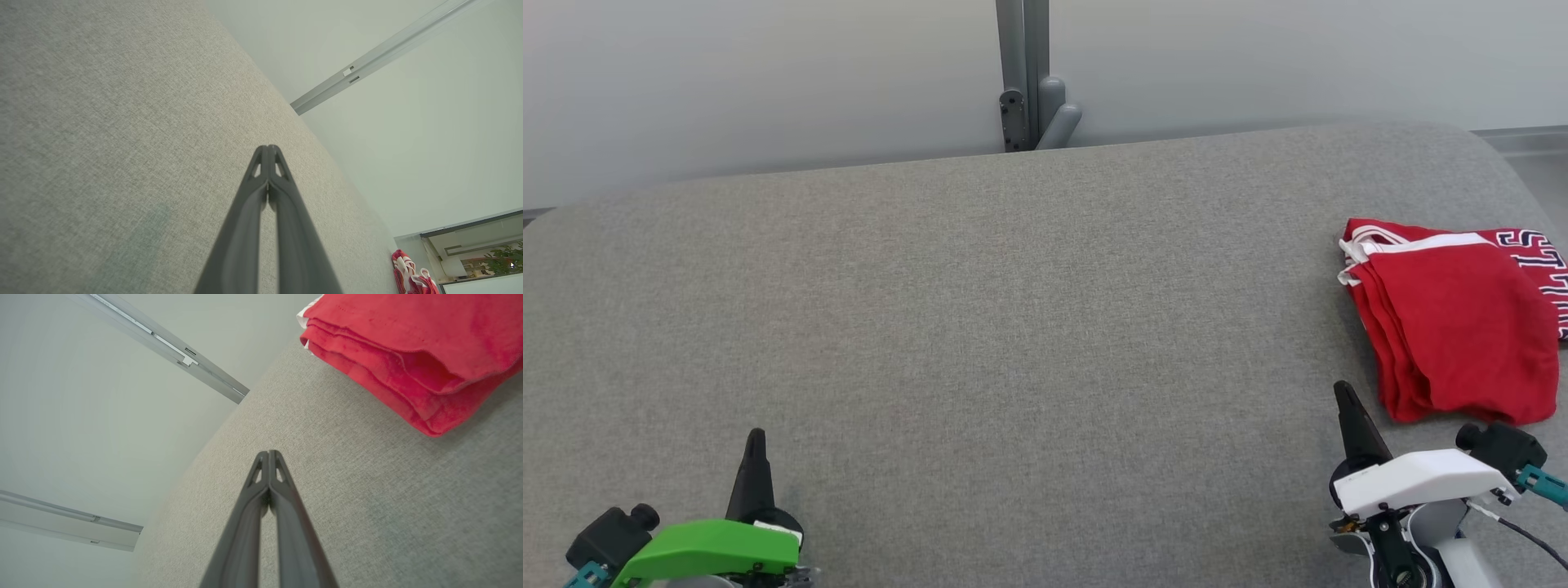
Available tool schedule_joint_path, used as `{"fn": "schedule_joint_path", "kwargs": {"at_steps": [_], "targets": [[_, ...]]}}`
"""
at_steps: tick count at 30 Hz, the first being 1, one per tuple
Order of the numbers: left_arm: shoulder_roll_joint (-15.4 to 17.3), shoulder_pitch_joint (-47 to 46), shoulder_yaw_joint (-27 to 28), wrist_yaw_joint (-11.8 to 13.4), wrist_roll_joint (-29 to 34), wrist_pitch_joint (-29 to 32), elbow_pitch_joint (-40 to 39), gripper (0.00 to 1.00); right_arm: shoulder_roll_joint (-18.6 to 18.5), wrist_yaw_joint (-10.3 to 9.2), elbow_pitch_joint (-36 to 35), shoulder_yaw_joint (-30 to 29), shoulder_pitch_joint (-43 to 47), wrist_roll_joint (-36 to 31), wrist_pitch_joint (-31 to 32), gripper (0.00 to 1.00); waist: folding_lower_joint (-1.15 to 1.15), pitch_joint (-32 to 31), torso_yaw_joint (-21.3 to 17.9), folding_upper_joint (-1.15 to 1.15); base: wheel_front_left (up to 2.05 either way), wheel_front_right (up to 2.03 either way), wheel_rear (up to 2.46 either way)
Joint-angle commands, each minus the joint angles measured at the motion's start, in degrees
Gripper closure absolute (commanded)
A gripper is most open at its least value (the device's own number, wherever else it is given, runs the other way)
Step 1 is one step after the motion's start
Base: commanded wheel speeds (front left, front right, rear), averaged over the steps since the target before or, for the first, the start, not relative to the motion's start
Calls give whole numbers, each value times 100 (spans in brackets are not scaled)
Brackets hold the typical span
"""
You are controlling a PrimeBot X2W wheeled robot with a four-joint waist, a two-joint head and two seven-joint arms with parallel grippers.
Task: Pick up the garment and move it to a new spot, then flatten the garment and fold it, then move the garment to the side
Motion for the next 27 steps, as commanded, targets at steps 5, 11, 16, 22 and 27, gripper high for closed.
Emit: {"fn": "schedule_joint_path", "kwargs": {"at_steps": [5,11,16,22,27], "targets": [[34,-179,52,-26,-452,122,-104,100,-27,-1,-132,-74,-86,482,125,100,0,-13,14,16,0,0,0],[37,-202,87,-38,-817,224,-146,100,-29,-1,-177,-125,-86,881,226,100,0,-27,29,18,0,0,0],[39,-219,114,-47,-1103,301,-178,100,-30,-1,-209,-165,-86,1200,309,100,0,-38,41,20,0,0,0],[41,-244,140,-58,-1427,395,-208,100,-32,-1,-249,-211,-86,1559,401,100,0,-52,56,21,0,0,0],[42,-261,160,-59,-1680,467,-231,100,-34,-1,-277,-250,-85,1848,474,100,0,-64,68,23,0,0,0]]}}
